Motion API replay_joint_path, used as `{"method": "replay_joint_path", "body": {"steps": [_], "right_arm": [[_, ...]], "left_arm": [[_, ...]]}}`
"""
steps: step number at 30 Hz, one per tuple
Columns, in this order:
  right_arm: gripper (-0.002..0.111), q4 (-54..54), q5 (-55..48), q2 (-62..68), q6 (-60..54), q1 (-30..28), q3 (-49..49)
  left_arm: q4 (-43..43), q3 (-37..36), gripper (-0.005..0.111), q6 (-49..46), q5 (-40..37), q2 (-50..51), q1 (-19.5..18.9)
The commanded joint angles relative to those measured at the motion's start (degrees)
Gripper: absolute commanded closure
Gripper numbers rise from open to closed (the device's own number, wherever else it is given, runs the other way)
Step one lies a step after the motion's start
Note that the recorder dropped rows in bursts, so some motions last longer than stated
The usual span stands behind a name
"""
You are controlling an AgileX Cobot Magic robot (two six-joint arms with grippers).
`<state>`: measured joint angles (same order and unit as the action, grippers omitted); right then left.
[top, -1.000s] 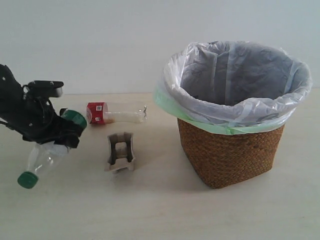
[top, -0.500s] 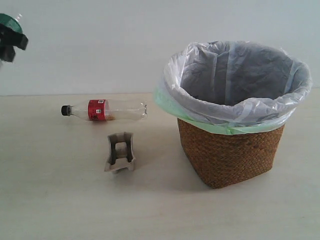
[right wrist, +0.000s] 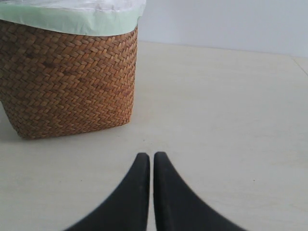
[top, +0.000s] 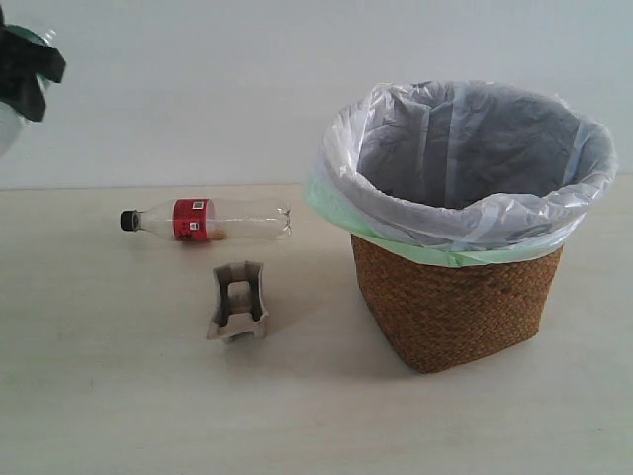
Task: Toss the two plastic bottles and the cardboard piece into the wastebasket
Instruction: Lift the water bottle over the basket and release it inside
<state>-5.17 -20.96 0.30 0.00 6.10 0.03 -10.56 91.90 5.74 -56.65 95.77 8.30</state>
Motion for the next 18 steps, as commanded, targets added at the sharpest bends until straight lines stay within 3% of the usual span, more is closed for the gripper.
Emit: {"method": "replay_joint_path", "body": {"steps": [1, 7, 9, 12, 14, 15, 18], "right_arm": [[0.108, -0.14, 0.49, -0.30, 0.00, -0.31, -0.03], [0.108, -0.14, 0.49, -0.30, 0.00, -0.31, -0.03], [0.108, -0.14, 0.49, -0.30, 0.00, -0.31, -0.03], [0.108, -0.14, 0.49, -0.30, 0.00, -0.31, -0.03], [0.108, -0.14, 0.49, -0.30, 0.00, -0.31, -0.03], [0.108, -0.14, 0.49, -0.30, 0.00, -0.31, -0.03], [0.108, -0.14, 0.49, -0.30, 0.00, -0.31, -0.03]], "left_arm": [[19.41, 0.46, 0.103, -10.49, 1.06, 3.82, 2.23], [53.91, 5.35, 0.100, -34.46, 9.29, 4.70, 11.19], [61.38, 8.83, 0.082, -37.87, 13.44, 4.81, 14.58], [61.27, 12.73, 0.029, -38.34, 20.52, 5.40, 18.85], [59.84, 14.06, 0.004, -38.34, 22.72, 6.07, 20.49], [58.41, 14.33, -0.003, -38.08, 22.85, 6.60, 20.98], [57.29, 14.33, 0.000, -37.32, 21.90, 7.81, 20.93]]}}
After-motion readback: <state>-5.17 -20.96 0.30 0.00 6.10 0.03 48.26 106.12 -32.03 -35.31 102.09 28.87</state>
